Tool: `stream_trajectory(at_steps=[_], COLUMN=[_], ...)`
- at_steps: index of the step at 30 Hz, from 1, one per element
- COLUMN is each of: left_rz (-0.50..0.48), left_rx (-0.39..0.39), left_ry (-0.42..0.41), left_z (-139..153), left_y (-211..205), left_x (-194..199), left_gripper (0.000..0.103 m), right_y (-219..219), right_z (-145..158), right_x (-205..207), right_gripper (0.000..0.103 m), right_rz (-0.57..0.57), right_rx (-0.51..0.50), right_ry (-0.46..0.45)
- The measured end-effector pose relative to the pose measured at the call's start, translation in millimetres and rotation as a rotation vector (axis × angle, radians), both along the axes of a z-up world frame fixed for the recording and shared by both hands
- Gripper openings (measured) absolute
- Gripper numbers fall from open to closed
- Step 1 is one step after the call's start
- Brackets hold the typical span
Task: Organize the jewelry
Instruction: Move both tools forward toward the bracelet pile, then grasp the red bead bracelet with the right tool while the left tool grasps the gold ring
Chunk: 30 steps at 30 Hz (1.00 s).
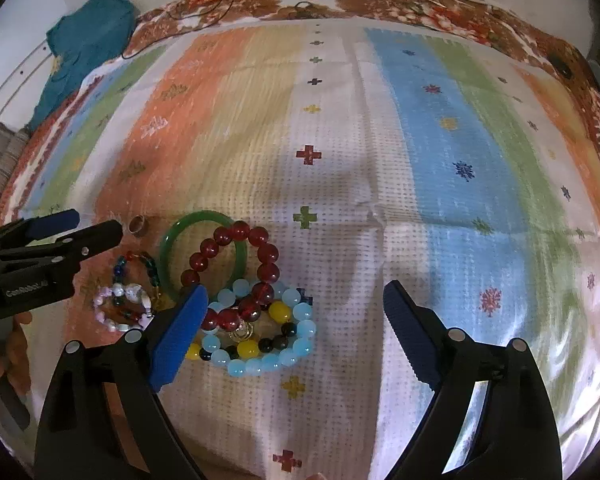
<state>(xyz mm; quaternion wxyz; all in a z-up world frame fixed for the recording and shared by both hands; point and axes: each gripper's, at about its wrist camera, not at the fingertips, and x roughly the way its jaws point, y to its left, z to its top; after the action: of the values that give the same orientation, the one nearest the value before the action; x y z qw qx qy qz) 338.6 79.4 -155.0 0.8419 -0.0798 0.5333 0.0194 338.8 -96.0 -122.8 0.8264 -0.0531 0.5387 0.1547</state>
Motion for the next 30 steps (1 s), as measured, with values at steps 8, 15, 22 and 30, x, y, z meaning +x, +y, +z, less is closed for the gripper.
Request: stream_trajectory(at_steps=[8, 15, 22, 30], left_rz=[0.016, -0.005, -0.013, -0.036], left_rx=[-0.015, -0.004, 0.032, 0.073], left_ry=[0.014, 0.029, 0.029, 0.027], left_z=[-13, -22, -30, -27], left_y=[4, -3, -1, 1], left_x=[8, 15, 17, 12], left_gripper=[0.071, 0.062, 0.04, 0.018], right_y=[2, 6, 14, 19], right_z=[-10, -18, -20, -20], right_x=[7, 13, 14, 8], right_gripper=[0.071, 0.049, 0.025, 0.016], right_rz=[-0.001, 0.019, 0.053, 0.082], right_rx=[-0.011, -0.012, -0.003, -0.007], right_ry=[0.029, 0.056, 0.066, 0.044])
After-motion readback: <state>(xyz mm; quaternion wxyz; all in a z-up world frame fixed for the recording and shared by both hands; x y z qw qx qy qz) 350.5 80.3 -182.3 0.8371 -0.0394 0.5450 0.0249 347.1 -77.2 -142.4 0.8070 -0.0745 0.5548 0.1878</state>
